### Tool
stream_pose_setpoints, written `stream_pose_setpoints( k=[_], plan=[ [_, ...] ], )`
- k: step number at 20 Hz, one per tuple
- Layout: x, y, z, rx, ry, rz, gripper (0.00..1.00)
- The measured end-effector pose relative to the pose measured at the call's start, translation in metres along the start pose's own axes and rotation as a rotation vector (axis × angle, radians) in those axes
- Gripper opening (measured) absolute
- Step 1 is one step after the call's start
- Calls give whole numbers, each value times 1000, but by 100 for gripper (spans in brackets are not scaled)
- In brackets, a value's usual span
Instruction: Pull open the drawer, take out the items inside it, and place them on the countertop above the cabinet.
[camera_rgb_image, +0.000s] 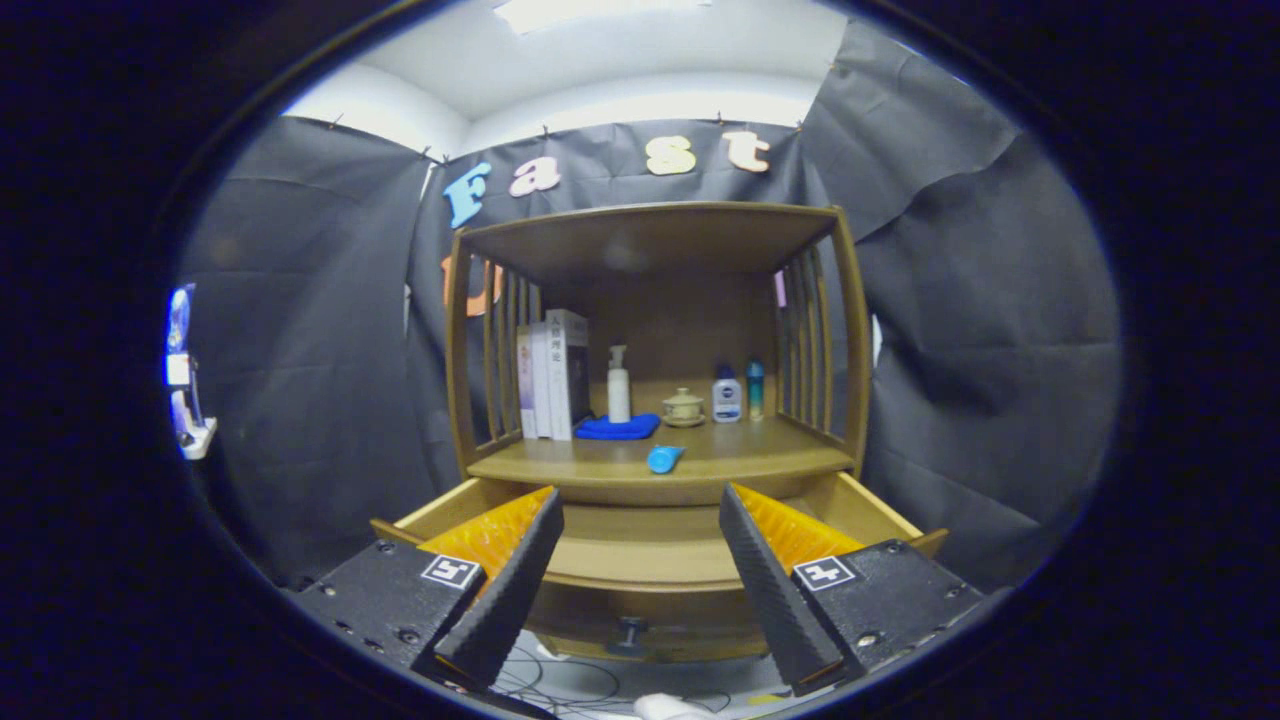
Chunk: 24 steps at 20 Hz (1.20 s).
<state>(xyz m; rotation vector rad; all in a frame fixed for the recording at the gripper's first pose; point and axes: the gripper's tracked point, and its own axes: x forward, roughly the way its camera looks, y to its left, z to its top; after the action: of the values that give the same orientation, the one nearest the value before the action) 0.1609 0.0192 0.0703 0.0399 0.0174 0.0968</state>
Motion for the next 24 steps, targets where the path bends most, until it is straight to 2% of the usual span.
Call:
stream_pose_setpoints(
  k=[4, 10, 20, 24],
  plan=[
    [-5, -17, -33, 39, 14, -40, 99],
    [1, -16, -81, -14, 39, -44, 99],
    [31, 0, -120, -43, 92, -62, 99],
    [35, -1, -122, -108, 63, -120, 99]
  ],
)
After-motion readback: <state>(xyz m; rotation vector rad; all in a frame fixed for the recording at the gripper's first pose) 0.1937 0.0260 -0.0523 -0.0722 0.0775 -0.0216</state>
